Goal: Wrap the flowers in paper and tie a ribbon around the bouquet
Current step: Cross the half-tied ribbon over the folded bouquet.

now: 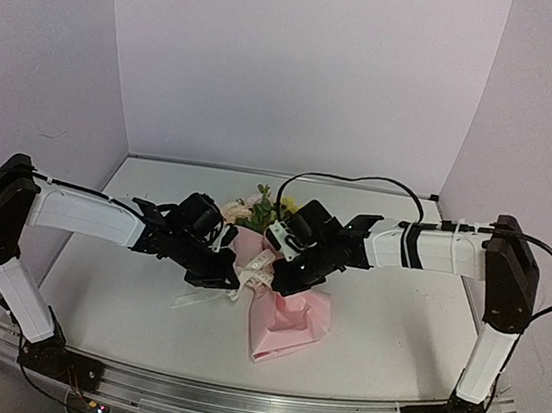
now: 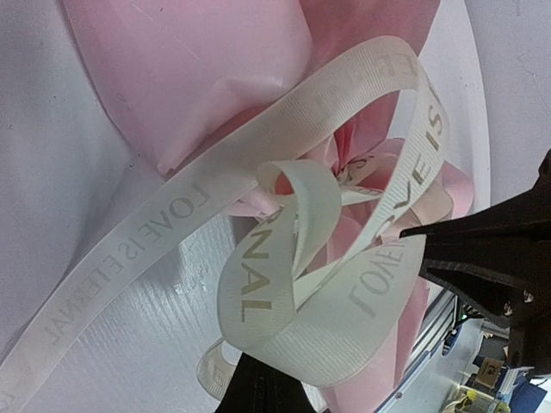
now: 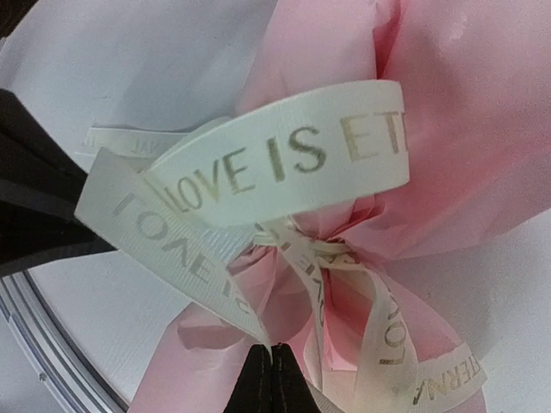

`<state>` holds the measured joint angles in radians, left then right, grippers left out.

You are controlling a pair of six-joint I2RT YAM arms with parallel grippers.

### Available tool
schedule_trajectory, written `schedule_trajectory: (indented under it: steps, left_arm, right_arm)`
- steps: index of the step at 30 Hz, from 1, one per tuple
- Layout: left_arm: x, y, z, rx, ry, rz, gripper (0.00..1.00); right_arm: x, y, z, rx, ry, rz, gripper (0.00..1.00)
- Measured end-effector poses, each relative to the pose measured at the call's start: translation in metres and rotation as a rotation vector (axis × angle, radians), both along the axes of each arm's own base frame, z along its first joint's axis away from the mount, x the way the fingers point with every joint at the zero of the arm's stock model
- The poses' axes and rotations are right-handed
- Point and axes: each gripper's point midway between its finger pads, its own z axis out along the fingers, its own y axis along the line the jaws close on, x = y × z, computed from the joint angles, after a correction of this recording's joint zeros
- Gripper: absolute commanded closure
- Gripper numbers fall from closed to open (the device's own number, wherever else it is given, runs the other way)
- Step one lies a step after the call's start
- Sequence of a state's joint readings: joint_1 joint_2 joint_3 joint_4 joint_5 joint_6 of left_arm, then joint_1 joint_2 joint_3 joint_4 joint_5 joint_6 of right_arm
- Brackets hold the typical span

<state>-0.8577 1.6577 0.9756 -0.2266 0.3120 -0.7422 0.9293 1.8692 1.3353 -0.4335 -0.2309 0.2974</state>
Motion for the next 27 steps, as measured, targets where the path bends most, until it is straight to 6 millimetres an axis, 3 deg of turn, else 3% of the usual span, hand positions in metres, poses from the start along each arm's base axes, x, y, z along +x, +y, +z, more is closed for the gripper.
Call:
schedule_trajectory:
  steps: [11, 16, 22, 27]
  left_arm:
    - [-0.011, 0.020, -0.013, 0.078, 0.035, 0.017, 1.00]
    - [-0.017, 0.026, -0.020, 0.094, 0.057, 0.013, 1.00]
    - [-0.023, 0.019, -0.009, 0.041, 0.074, -0.020, 1.00]
    - [-0.017, -0.002, 0.010, -0.053, 0.091, -0.045, 1.00]
  right_arm:
    - [0.030, -0.010, -0.006, -0.142, -0.064, -0.172, 0.99]
    - [0.031, -0.012, -0.009, -0.197, -0.092, -0.204, 1.00]
    - [0.023, -0.011, -0.012, -0.233, -0.104, -0.202, 1.00]
    - [0.018, -0.008, -0.013, -0.231, -0.111, -0.191, 1.00]
